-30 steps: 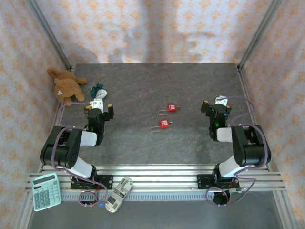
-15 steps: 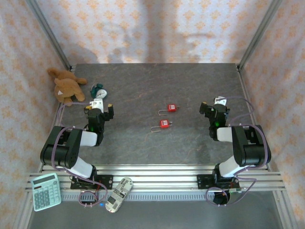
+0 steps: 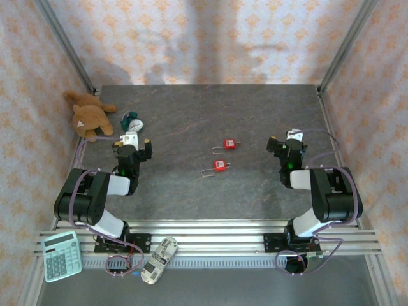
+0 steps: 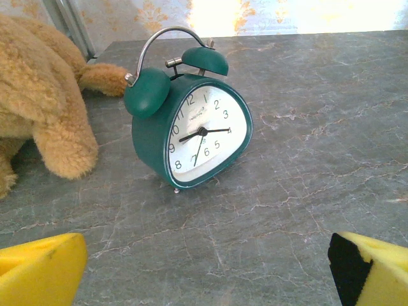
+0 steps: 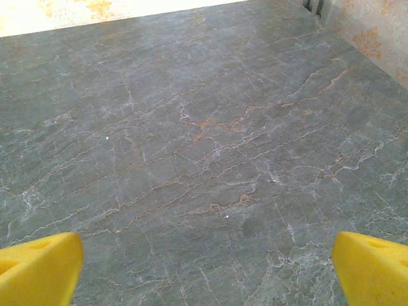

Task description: Unlock with the key

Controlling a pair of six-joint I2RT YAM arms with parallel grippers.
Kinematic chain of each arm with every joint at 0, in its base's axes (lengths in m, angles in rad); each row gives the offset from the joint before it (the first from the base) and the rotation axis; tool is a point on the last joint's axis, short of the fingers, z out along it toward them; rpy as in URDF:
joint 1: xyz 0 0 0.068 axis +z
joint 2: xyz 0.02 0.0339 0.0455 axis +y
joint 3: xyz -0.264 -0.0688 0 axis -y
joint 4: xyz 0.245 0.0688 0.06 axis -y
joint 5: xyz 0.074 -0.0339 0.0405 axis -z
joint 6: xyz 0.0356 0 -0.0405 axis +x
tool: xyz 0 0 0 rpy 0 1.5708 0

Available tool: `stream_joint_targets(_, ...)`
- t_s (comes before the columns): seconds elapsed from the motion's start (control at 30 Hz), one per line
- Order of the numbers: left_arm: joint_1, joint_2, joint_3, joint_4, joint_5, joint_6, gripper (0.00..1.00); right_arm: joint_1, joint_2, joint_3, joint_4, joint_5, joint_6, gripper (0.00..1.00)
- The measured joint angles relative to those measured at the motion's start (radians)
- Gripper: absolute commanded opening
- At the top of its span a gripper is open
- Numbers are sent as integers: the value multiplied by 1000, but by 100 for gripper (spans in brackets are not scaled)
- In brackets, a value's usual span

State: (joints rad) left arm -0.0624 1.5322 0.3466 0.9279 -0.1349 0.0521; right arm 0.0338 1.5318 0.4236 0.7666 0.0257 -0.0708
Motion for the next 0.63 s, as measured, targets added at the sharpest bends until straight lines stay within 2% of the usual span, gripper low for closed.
stream_joint_targets(0.63, 6, 0, 6, -3, 0, 0, 100, 0, 0, 0, 0, 0, 0, 99)
